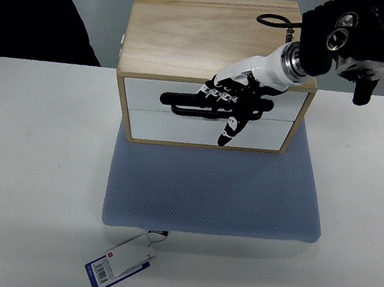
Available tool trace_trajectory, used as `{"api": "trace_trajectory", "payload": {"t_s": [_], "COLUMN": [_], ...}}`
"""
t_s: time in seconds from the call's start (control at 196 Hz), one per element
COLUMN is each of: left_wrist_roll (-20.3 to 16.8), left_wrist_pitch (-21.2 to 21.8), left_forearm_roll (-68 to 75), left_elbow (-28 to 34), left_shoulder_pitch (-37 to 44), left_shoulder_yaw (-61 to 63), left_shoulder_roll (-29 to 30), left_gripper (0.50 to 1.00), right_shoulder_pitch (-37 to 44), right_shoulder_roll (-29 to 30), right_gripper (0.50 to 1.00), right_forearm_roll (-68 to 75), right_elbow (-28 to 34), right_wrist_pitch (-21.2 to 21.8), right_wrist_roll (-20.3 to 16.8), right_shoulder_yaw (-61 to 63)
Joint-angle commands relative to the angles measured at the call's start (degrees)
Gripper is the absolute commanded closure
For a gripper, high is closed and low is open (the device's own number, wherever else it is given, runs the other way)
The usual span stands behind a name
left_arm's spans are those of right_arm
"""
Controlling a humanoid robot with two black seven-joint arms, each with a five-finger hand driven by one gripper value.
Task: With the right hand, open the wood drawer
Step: 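Lower the right hand and hook its fingers around the upper black handle, then pull the upper drawer toward the robot with the right hand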
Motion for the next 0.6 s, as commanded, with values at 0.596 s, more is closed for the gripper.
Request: {"api": "trace_trajectory", "payload": {"t_s": [0.596], "left_wrist_roll": [0.1], "left_wrist_pitch": [0.0], "left_forearm_roll": [0.0], "left_elbow": [0.0], "left_shoulder_pitch": [0.0], "left_shoulder_yaw": [0.0], "left_shoulder_roll": [0.0], "left_gripper": [0.5], "right_shoulder_pitch": [0.7], "right_shoulder_roll": [-1.0], "right_gripper": [0.572], "right_forearm_roll": [-0.2], "right_elbow": [0.9], "right_wrist_pitch": [5.9], "right_wrist_roll": [-0.2], "right_shoulder_yaw": [0.0]}}
